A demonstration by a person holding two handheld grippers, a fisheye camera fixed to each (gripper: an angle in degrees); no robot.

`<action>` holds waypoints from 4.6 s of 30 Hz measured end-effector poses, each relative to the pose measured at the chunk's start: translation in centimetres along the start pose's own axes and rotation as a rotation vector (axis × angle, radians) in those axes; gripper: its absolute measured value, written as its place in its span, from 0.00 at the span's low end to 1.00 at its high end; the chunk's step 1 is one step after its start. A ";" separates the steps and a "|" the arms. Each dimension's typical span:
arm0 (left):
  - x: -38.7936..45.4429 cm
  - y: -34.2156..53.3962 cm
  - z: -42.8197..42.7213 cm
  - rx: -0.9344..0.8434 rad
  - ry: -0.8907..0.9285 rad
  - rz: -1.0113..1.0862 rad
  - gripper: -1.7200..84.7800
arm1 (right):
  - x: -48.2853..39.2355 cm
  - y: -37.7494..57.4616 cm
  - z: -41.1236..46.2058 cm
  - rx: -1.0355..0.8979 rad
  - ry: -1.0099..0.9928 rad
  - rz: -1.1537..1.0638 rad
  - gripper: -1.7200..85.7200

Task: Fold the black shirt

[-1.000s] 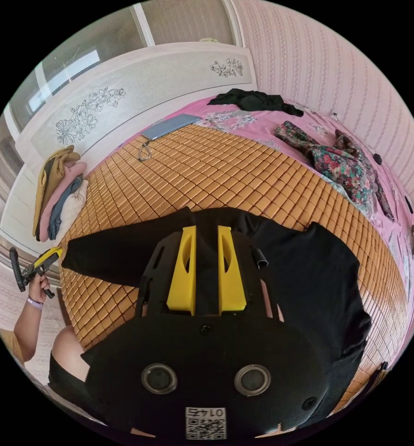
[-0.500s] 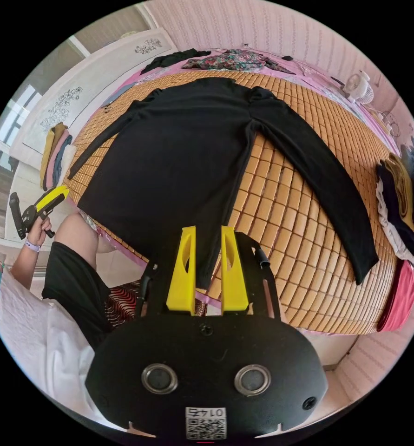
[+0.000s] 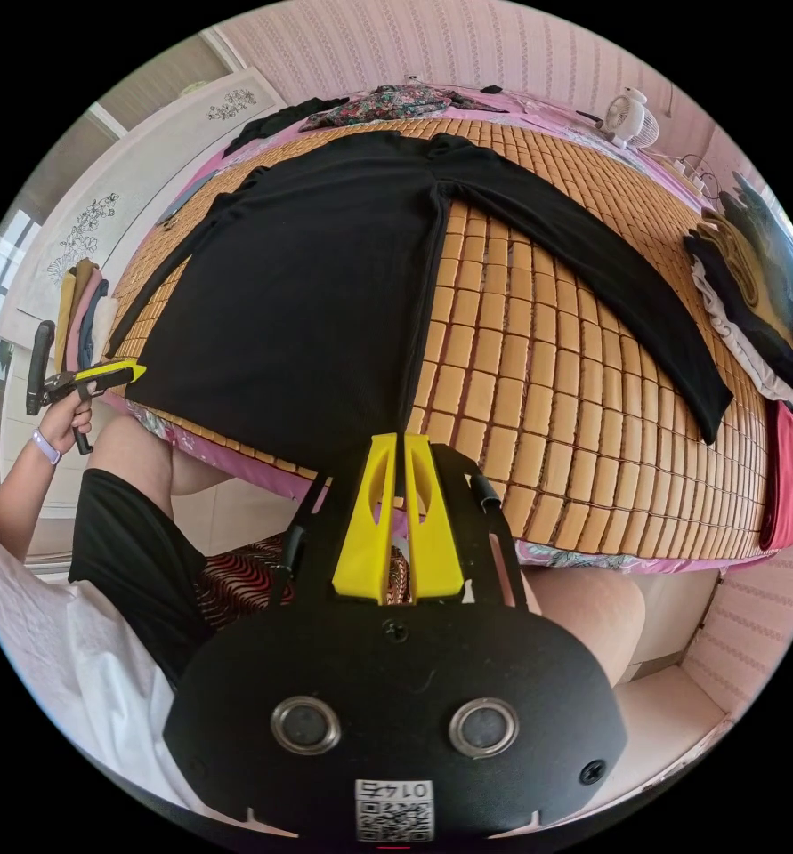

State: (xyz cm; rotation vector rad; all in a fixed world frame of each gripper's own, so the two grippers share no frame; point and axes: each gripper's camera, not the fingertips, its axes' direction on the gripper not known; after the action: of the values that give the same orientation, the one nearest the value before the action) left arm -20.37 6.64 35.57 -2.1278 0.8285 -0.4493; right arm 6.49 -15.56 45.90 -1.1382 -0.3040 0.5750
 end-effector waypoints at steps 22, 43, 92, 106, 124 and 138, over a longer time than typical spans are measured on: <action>-0.5 1.3 1.2 0.042 -0.069 0.009 0.02 | -1.9 -1.8 3.2 -0.128 0.045 -0.004 0.03; -17.6 15.0 -6.1 0.580 -0.226 -0.579 0.06 | -15.9 -13.0 2.4 -0.001 -0.024 -0.523 0.08; 10.4 -3.0 -2.2 0.682 0.335 0.335 0.07 | -2.0 -6.4 -2.0 0.263 -0.236 -0.095 0.03; 7.1 -4.4 7.4 0.314 0.198 0.049 0.08 | -2.5 -7.5 1.8 0.198 -0.063 -0.297 0.09; 6.7 -14.8 7.4 0.446 0.030 0.086 0.10 | 6.7 -13.3 -13.0 0.730 -0.849 -0.099 0.04; 5.3 -27.4 9.8 0.346 -0.243 0.060 0.06 | 5.8 -14.6 -18.7 0.842 -0.863 -0.270 0.03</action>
State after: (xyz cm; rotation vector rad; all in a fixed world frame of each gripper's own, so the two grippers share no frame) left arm 0.09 21.36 51.02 -1.7896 0.6233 -0.2724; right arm 24.78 -30.88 51.45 0.0158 -0.8427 0.8220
